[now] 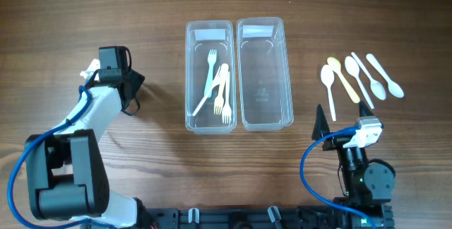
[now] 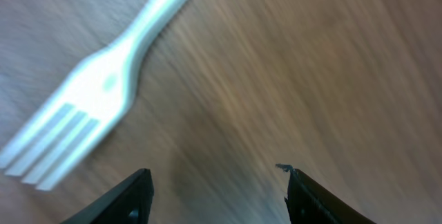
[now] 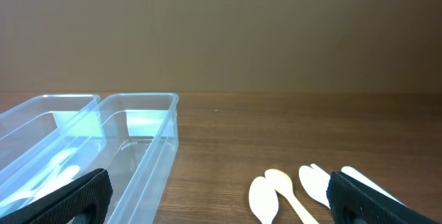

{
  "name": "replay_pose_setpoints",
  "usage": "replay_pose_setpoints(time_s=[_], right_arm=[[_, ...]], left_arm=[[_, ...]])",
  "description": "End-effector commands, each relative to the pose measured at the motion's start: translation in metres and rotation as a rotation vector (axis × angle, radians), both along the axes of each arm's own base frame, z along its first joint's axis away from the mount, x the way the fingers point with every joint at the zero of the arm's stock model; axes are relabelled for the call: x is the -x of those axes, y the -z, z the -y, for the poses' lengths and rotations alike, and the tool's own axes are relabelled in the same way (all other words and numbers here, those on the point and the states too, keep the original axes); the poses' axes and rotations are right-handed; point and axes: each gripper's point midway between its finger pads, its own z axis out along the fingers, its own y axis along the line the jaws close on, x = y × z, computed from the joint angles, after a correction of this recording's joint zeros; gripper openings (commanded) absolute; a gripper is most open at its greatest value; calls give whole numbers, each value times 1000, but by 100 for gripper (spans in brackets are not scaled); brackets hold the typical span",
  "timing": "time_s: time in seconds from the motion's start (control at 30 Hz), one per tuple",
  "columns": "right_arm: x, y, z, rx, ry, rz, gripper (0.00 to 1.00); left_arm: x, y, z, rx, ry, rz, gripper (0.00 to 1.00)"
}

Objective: Pack container
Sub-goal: 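Move the left gripper back to the last white fork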

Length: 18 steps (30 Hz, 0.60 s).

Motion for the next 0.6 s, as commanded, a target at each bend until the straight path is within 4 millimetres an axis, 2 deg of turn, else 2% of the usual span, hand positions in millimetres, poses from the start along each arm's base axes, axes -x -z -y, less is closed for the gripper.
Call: replay_pose_setpoints(time_s=[0.0,0.13,0.3,0.37,0.47,0.5,0.57], right_arm=[[0,-1,0,5,-2,6,100],[0,-1,0,5,-2,6,100],[0,-1,0,5,-2,6,100],[0,-1,0,5,-2,6,100],[0,-1,0,5,-2,6,100],[0,-1,0,5,-2,6,100],[0,-1,0,5,-2,6,100]], left_arm=[[-15,-17,17,61,122,85,64],[-28,-48,16,-27,239,176,62],[-30,-92,15,-153,377,260,62],[-28,-110,9,-231,399,283,59],[-22,-120,-1,-306,399,269,53],[-20,-120,-3,-326,410,254,47],[-15,-115,-6,-351,439,214,45]])
